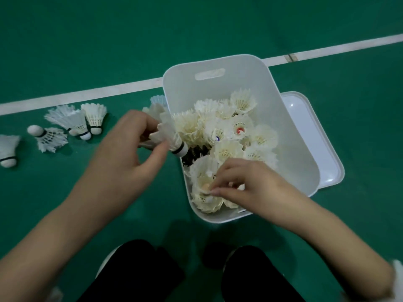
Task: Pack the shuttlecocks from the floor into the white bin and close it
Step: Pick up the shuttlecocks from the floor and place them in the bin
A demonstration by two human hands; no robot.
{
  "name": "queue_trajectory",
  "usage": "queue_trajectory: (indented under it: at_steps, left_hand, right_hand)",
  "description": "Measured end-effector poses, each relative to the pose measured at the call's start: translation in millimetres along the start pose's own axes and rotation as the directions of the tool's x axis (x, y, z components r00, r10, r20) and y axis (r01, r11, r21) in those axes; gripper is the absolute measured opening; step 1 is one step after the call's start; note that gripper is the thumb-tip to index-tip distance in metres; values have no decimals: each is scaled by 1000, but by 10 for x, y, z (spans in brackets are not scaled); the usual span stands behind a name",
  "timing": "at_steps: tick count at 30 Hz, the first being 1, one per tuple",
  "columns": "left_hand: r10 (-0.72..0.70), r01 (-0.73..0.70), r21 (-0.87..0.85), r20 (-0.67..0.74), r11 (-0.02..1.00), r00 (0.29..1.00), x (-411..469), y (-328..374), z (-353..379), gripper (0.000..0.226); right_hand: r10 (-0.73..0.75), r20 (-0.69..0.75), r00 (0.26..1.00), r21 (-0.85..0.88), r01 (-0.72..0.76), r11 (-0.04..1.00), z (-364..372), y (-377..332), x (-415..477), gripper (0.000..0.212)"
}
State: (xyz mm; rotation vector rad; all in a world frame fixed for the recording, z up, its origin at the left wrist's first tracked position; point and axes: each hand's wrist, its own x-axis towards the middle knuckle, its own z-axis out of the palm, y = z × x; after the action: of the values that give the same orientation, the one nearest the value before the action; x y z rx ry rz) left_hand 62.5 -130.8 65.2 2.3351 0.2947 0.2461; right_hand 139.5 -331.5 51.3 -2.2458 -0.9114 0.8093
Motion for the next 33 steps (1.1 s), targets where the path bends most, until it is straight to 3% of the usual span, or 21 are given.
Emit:
queue_trajectory:
  at_steps: [4,9,12,17,20,25,28,33]
  left_hand:
    - [130,-128,81,-20,988,991,-7,-22,-4,16]
    - [206,-196,168,-40,966,978,5,-50,20,18]
    - [225,-220,183,-1,958,974,-4,-81,66,20]
    - [279,-283,139,51,949,959,5,-71,120,26]
    - [327,-336,102,97,936,940,5,-66,156,22]
    - [355,-373,68,190,925,915,-4,-147,176,20]
    - [299,-304,-1,192,953,935,34,-224,98,25]
    - [-33,31,41,57,999,998,211,-602,-198,10]
  right_hand:
    - [46,162,986,-282,1,959,213,110,107,19]
    - [106,192,976,-377,-26,926,296,103,151,26]
    - [77,75,994,-336,-48,941,151,49,81,32]
    - [-14,-287,958,-29,6,1000,-210,-144,31,43]
    - [-98,-270,958,-31,93,995,-168,-218,98,48]
    - [-166,-230,959,-160,131,978,-29,-124,190,14]
    - [-157,-286,945,-163,113,980,-144,-83,248,9]
    - [-43,-407,912,-230,-57,971,-533,-114,667,22]
